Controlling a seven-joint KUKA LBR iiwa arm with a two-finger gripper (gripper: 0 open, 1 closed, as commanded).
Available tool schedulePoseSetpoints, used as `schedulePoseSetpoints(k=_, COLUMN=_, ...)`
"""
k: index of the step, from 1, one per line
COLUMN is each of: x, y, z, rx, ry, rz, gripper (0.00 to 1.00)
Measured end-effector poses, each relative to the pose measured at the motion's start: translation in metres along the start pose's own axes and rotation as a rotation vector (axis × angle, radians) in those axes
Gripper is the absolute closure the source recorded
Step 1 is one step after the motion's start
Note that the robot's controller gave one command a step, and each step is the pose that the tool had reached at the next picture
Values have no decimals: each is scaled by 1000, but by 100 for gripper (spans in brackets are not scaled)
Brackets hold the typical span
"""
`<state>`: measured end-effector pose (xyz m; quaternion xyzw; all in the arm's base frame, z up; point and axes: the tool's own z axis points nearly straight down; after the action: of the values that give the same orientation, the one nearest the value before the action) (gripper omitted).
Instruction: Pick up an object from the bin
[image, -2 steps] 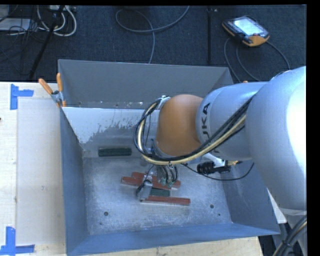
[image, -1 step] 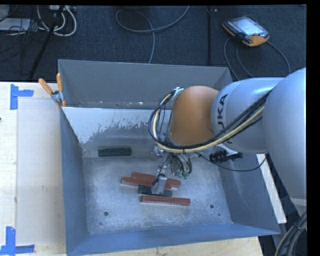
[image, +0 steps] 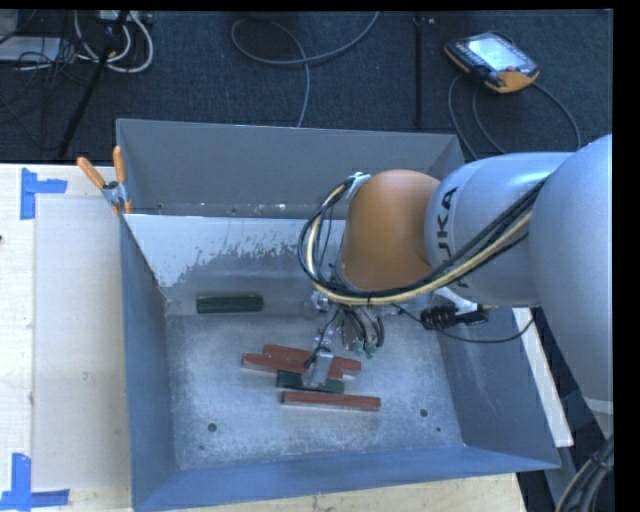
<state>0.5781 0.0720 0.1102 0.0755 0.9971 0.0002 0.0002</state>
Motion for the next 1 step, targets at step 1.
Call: schedulePoseSetpoints(k=1, x=-7, y=13, z=42, rx=2, ry=5, rz=120, gripper=0)
